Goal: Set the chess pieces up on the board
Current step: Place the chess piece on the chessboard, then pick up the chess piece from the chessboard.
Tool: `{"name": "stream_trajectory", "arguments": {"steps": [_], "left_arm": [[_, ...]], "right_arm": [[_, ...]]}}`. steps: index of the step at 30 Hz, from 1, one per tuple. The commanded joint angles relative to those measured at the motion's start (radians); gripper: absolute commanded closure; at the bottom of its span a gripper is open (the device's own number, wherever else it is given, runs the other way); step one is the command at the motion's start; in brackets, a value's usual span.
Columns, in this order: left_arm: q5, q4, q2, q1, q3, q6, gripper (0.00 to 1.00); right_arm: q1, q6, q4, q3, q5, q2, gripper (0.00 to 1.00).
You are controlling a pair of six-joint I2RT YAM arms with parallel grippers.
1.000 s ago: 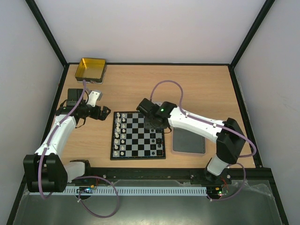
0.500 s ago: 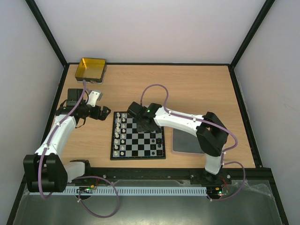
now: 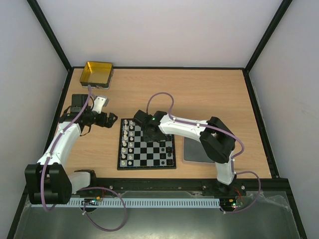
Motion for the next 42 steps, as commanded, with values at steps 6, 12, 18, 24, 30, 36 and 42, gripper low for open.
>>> {"name": "stream_trajectory", "arguments": {"steps": [6, 12, 18, 24, 30, 36, 42], "left_arm": [[0.011, -0.017, -0.006, 0.006, 0.007, 0.005, 0.01], [0.011, -0.016, -0.007, 0.006, 0.005, 0.005, 0.01], [0.013, -0.017, -0.003, 0.006, 0.007, 0.007, 0.0], [0.015, -0.016, -0.001, 0.006, 0.007, 0.007, 0.01], [0.017, -0.017, 0.005, 0.005, 0.008, 0.008, 0.01], [0.016, -0.018, 0.006, 0.005, 0.008, 0.009, 0.0], [0.017, -0.018, 0.005, 0.004, 0.008, 0.008, 0.0]], "right_arm": [[0.007, -0.012, 0.013, 0.037, -0.003, 0.026, 0.76], [-0.011, 0.007, -0.017, 0.041, 0.085, -0.013, 0.75], [-0.114, -0.018, -0.044, 0.041, 0.117, -0.076, 0.76], [-0.212, -0.056, -0.061, 0.013, 0.132, -0.099, 0.76], [-0.256, -0.08, -0.046, -0.026, 0.117, -0.105, 0.76], [-0.271, -0.094, -0.028, -0.033, 0.103, -0.093, 0.76], [-0.273, -0.099, -0.012, -0.04, 0.093, -0.078, 0.76]]}}
